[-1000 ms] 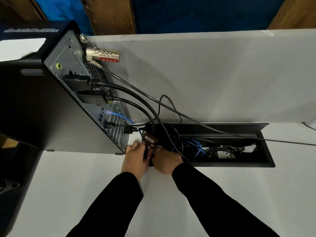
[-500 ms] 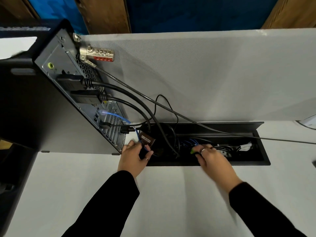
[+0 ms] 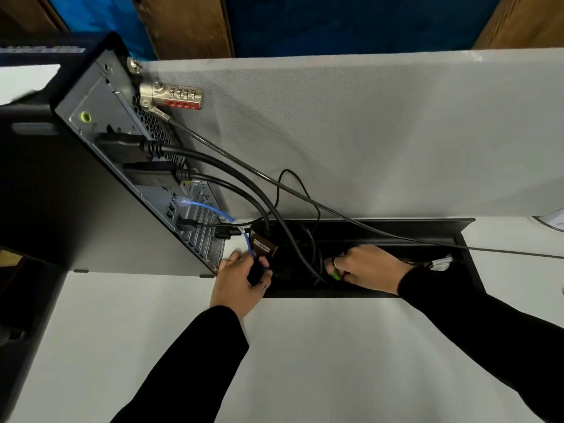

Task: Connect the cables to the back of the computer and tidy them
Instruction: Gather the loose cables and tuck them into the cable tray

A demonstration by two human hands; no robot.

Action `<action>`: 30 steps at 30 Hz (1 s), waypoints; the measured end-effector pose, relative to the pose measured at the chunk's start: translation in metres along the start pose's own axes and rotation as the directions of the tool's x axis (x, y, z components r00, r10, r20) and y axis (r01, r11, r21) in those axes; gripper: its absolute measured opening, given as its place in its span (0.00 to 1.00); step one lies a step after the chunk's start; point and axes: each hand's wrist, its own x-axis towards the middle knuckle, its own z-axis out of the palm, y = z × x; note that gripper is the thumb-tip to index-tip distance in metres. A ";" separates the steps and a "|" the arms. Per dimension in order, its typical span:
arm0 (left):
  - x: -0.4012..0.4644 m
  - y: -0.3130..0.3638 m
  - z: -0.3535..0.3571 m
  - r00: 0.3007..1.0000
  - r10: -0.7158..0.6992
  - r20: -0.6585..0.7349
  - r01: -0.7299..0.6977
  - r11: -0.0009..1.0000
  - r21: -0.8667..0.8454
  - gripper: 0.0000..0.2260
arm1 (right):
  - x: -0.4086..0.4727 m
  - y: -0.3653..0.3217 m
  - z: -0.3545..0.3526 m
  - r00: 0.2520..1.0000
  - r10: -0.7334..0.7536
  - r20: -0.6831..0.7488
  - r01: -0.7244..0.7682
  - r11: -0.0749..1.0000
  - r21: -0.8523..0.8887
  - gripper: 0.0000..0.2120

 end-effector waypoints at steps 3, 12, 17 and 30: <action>0.001 -0.001 0.002 0.999 -0.043 -0.007 0.043 0.999 -0.003 0.08 | 0.013 -0.010 -0.001 0.999 0.045 -0.001 -0.044 0.997 0.055 0.11; -0.002 0.004 -0.003 0.996 0.087 0.019 -0.088 0.996 0.031 0.30 | 0.031 -0.024 -0.005 0.995 0.080 0.065 -0.095 0.955 0.281 0.18; -0.002 0.002 -0.002 0.985 0.170 -0.003 -0.170 0.985 0.042 0.29 | 0.035 -0.023 -0.009 0.967 0.126 0.220 -0.189 0.936 0.297 0.14; -0.021 -0.013 0.008 0.998 -0.055 -0.020 0.044 0.928 -0.370 0.18 | -0.007 -0.037 -0.027 0.916 0.370 -0.153 -0.105 0.592 0.799 0.12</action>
